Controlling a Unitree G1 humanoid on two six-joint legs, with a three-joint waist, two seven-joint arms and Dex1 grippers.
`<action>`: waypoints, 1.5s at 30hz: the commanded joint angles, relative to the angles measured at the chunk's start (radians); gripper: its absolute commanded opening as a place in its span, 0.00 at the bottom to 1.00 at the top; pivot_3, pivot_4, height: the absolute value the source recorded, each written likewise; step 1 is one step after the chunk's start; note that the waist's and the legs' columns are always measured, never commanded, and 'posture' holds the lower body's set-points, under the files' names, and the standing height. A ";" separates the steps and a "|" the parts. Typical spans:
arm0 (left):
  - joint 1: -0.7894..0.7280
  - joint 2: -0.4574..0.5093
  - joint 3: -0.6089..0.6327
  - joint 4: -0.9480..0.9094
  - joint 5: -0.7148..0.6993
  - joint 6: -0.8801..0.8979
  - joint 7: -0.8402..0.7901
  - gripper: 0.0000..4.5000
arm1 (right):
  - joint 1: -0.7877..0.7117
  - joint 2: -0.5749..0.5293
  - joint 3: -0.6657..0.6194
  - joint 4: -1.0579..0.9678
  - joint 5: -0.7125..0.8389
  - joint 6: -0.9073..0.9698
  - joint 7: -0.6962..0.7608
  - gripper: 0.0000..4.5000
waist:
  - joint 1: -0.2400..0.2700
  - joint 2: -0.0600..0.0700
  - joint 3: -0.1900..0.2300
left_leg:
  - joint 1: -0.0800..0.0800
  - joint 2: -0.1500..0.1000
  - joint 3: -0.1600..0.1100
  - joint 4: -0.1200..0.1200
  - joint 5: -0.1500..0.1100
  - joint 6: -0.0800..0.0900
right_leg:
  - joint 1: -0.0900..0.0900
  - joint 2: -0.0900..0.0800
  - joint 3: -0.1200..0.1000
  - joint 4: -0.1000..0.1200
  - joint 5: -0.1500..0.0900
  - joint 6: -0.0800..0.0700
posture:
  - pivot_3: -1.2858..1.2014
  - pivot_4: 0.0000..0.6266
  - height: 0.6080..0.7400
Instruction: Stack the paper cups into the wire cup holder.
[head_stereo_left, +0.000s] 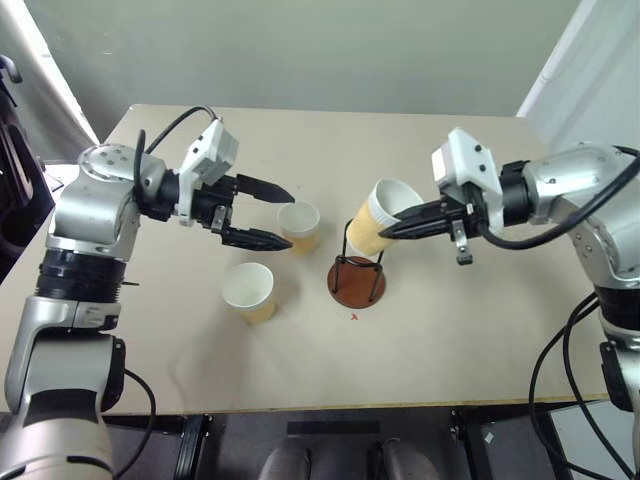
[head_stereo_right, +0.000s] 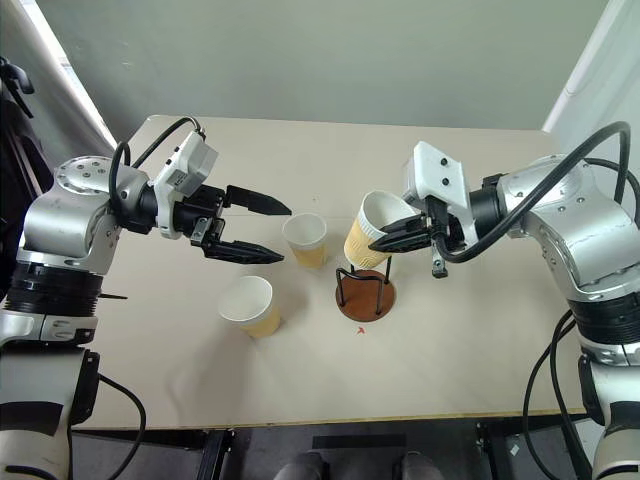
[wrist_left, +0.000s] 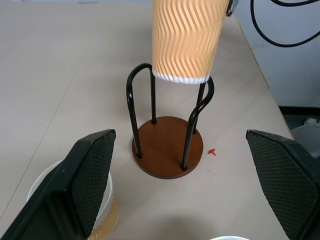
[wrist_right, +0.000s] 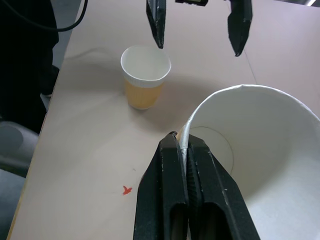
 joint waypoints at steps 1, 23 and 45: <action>-0.020 0.006 0.036 -0.002 -0.010 -0.017 -0.014 1.00 | 0.006 -0.004 0.012 -0.006 -0.036 -0.056 0.006 0.00 | 0.000 0.000 0.000 | 0.000 0.000 0.000 0.000 0.000 0.000 | 0.000 0.000 0.000 0.000 0.000 0.000 | 0.52 0.24 1.00; 0.010 0.019 0.039 -0.001 -0.004 -0.032 0.002 1.00 | 0.012 0.147 -0.086 0.036 0.003 -0.024 -0.133 0.48 | -0.003 0.000 0.000 | -0.001 0.000 0.000 0.000 0.000 0.000 | -0.001 0.000 0.000 0.000 0.000 0.000 | 0.52 0.24 1.00; 0.103 0.332 -0.053 -0.122 -0.056 -0.109 -0.041 1.00 | 0.044 0.180 -0.272 -0.068 0.254 0.234 -0.361 0.48 | -0.014 0.000 0.000 | -0.001 0.000 0.000 -0.003 0.000 0.000 | -0.004 0.000 0.000 -0.002 -0.001 -0.001 | 0.52 0.24 1.00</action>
